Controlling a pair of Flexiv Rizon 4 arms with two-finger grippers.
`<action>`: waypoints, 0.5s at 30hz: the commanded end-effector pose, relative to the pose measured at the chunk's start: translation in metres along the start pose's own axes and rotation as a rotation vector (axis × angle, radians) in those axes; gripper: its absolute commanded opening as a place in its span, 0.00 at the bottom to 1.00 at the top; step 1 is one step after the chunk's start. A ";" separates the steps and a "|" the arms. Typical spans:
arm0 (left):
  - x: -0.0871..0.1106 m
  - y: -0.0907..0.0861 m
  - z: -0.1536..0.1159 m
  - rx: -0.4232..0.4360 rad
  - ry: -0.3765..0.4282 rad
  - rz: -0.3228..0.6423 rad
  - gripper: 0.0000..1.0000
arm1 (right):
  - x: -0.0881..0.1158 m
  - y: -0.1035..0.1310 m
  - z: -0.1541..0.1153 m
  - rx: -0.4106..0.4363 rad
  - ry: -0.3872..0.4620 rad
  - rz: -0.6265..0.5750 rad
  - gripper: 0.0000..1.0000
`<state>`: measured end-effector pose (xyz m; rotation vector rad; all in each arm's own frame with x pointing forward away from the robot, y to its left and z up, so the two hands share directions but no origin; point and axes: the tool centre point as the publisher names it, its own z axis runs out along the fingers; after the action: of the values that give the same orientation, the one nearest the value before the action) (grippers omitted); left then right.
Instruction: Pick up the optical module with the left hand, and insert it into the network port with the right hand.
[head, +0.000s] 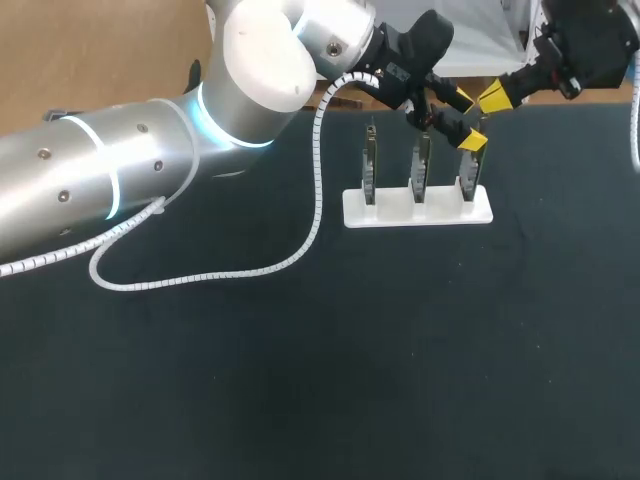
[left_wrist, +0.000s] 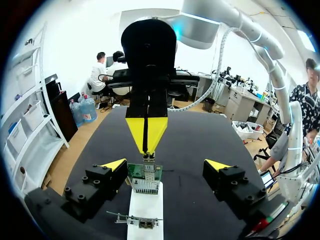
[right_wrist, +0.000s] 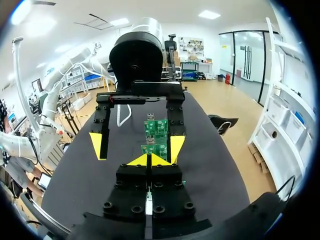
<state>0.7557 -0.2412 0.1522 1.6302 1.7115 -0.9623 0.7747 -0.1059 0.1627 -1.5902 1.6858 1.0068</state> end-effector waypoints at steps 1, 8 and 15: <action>0.000 0.000 0.000 0.000 0.001 0.000 1.00 | 0.005 0.000 0.003 -0.003 0.001 0.006 0.00; 0.000 0.000 0.000 0.000 0.001 0.000 1.00 | 0.013 0.004 0.009 -0.013 0.012 0.028 0.00; 0.000 0.000 0.000 0.000 0.001 0.000 1.00 | 0.016 0.006 0.011 -0.020 0.014 0.035 0.00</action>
<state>0.7557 -0.2412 0.1522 1.6302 1.7115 -0.9623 0.7662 -0.1057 0.1458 -1.5913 1.7219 1.0354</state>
